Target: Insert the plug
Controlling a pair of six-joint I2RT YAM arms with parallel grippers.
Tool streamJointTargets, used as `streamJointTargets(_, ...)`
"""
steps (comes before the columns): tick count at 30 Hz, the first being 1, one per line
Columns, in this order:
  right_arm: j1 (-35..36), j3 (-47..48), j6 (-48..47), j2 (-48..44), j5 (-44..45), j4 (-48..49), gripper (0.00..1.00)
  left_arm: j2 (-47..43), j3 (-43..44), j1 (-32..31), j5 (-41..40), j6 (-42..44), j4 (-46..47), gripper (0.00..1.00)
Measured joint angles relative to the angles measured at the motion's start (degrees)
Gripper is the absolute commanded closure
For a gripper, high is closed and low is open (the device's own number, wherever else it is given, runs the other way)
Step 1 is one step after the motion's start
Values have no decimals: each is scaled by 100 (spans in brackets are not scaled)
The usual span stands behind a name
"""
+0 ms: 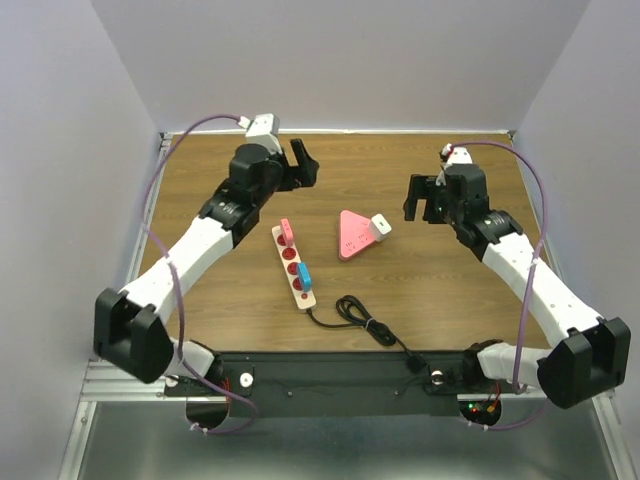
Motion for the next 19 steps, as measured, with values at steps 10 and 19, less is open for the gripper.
streamJointTargets(10,-514,-601,363,-612,774,555,0,-1419,245,92,-1528,251,-621,1)
streamJointTargets(19,-645,-699,417,-1064,1152,809,0,-2033,-166,94,-1906,343,-922,1)
